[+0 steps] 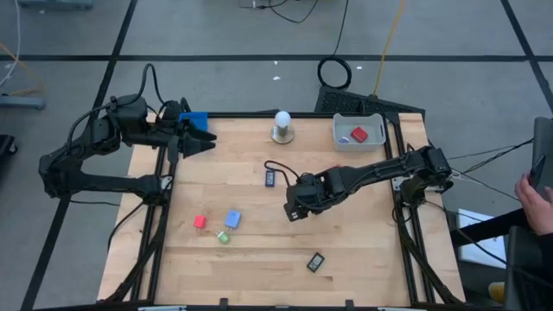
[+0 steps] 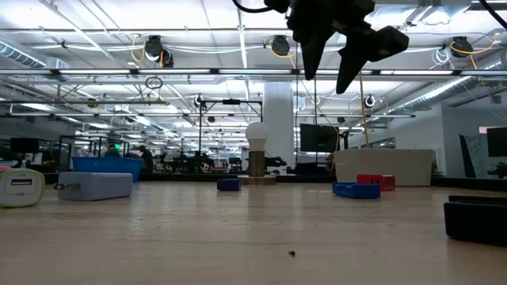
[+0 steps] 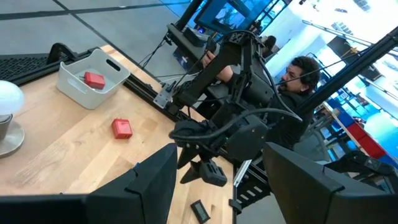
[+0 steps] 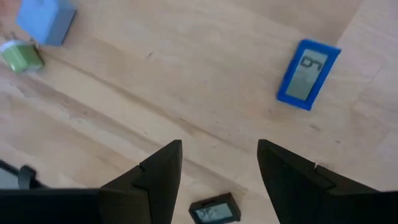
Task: Pick & Place Office items
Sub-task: Put the bottom blue digital clock into the blue bin
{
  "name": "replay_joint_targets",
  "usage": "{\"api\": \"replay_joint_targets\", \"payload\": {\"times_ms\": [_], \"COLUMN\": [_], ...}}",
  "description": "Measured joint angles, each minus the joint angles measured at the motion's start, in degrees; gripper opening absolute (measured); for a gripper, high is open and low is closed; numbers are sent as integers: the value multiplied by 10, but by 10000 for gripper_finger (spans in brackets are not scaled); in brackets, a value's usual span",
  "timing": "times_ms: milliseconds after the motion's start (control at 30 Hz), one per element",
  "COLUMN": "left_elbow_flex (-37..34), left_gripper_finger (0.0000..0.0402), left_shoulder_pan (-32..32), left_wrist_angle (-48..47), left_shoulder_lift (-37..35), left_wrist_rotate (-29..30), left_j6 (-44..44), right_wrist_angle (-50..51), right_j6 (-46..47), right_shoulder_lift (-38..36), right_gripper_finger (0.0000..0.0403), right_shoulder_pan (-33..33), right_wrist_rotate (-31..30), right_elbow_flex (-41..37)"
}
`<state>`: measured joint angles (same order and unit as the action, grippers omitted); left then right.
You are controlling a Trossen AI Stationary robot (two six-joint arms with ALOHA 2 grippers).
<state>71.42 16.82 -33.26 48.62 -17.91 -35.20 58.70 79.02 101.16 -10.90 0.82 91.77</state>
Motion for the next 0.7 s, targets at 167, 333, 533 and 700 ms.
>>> {"api": "replay_joint_targets", "payload": {"times_ms": [167, 333, 533, 700], "left_elbow_flex": [0, 0, 0, 0], "left_gripper_finger": [237, 237, 237, 237], "left_shoulder_pan": [0, 0, 0, 0], "left_wrist_angle": [0, 0, 0, 0], "left_shoulder_lift": [0, 0, 0, 0], "left_wrist_rotate": [0, 0, 0, 1], "left_j6": [0, 0, 2, 2], "right_wrist_angle": [24, 43, -8, -48], "right_j6": [-7, -6, -3, -2], "right_shoulder_lift": [0, -1, -6, -5], "right_gripper_finger": [201, 201, 201, 202], "right_shoulder_pan": [6, 11, 12, 12], "right_wrist_rotate": [-40, -37, -22, -22], "right_elbow_flex": [0, -23, -79, -120]}}
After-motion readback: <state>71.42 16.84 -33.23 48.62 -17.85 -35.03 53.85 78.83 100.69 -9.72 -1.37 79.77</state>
